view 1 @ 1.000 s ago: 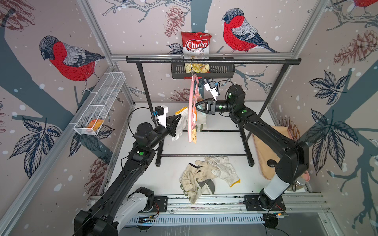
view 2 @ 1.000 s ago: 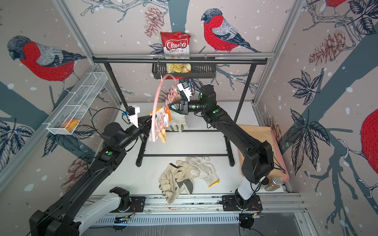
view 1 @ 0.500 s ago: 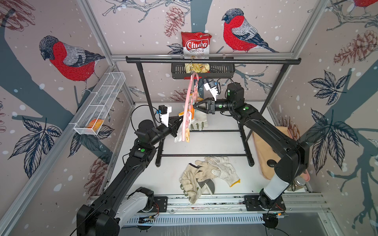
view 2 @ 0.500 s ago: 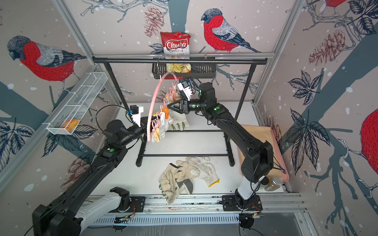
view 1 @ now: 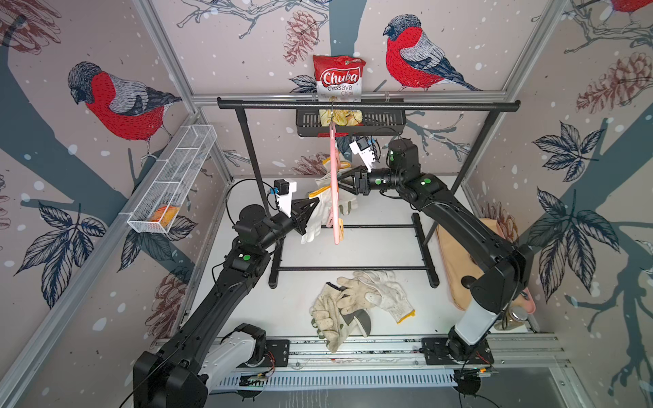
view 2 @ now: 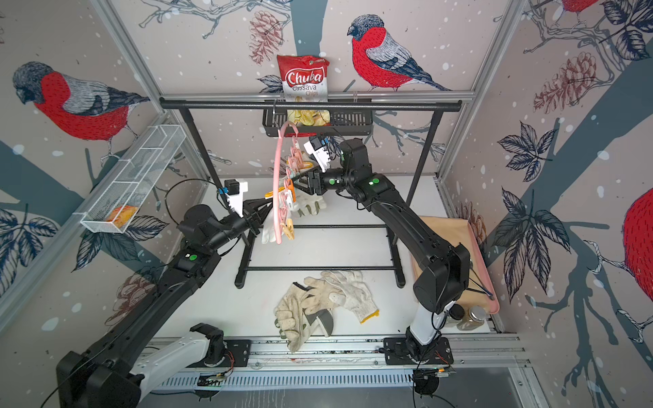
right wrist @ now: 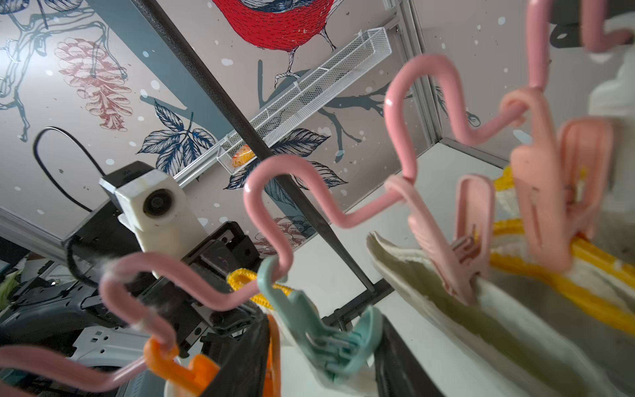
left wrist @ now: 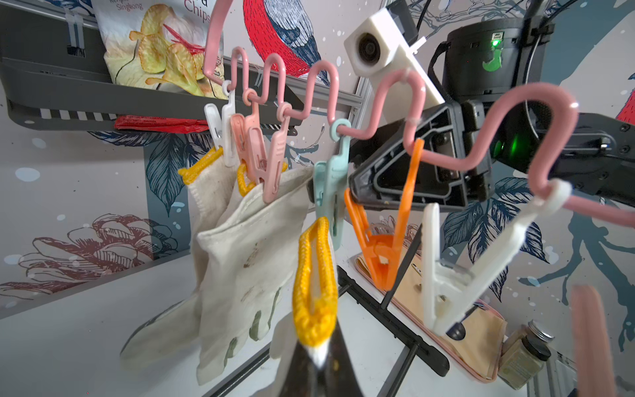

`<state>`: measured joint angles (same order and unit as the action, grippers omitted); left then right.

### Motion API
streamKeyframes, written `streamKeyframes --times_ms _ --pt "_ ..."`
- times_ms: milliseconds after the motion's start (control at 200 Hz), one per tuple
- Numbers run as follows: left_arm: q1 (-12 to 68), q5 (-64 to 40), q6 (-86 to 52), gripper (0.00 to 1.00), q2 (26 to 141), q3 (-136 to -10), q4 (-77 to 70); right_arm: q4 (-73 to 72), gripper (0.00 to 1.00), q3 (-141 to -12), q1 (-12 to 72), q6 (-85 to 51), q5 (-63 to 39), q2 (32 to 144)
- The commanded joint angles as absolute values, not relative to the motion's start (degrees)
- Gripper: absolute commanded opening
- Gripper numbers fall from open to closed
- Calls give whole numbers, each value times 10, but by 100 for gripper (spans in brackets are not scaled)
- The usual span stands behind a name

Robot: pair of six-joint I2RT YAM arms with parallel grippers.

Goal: Clip the gloves onto a hanger to dry
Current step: Open the clamp at the hanger.

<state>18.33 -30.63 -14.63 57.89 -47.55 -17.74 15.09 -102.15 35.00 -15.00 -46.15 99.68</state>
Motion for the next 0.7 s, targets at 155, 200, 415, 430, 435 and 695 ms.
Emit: streamKeyframes --times_ms 155,200,415,430,435,695 --pt "182 -319 -143 0 584 -489 -199 140 56 -994 352 -136 -403 968" --pt "182 -319 -143 0 584 -489 -199 137 57 -994 352 -138 -403 968" --pt "182 -317 -143 0 582 -490 -198 141 58 -1012 356 -140 -412 977" --pt "182 -317 -144 0 582 -490 -197 142 58 -1014 356 -140 -412 978" --pt "182 -317 -143 0 582 -490 -197 142 58 -1014 356 -140 -412 978" --pt "183 -322 -138 0 587 -501 -189 135 58 -1018 365 -144 -417 983"
